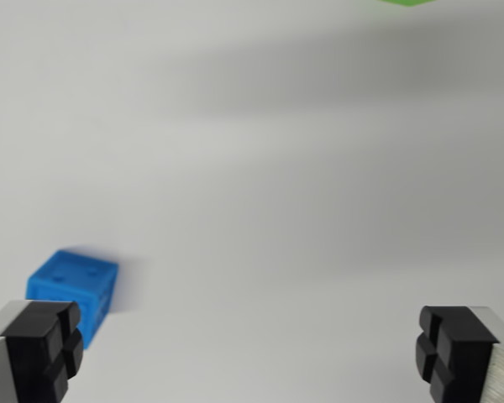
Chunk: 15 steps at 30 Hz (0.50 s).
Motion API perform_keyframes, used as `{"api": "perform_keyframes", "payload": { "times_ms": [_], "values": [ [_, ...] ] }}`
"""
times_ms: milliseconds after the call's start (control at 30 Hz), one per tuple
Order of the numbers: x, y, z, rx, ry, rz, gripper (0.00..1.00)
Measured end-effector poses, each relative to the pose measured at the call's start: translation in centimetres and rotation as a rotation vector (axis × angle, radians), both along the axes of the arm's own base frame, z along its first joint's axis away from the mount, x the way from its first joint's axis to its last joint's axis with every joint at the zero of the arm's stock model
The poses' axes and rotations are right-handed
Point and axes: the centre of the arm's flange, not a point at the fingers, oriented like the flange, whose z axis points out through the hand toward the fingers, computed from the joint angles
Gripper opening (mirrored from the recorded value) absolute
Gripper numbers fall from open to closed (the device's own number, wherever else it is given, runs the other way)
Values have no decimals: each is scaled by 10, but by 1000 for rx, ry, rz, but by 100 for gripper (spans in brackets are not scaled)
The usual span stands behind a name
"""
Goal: Stack cube
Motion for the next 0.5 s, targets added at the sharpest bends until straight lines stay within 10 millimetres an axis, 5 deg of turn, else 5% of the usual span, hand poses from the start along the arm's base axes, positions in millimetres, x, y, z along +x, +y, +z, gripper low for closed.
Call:
{"api": "perform_keyframes", "payload": {
  "times_ms": [500],
  "values": [
    [-24, 39, -27, 1, -6, -58, 100]
  ]
}}
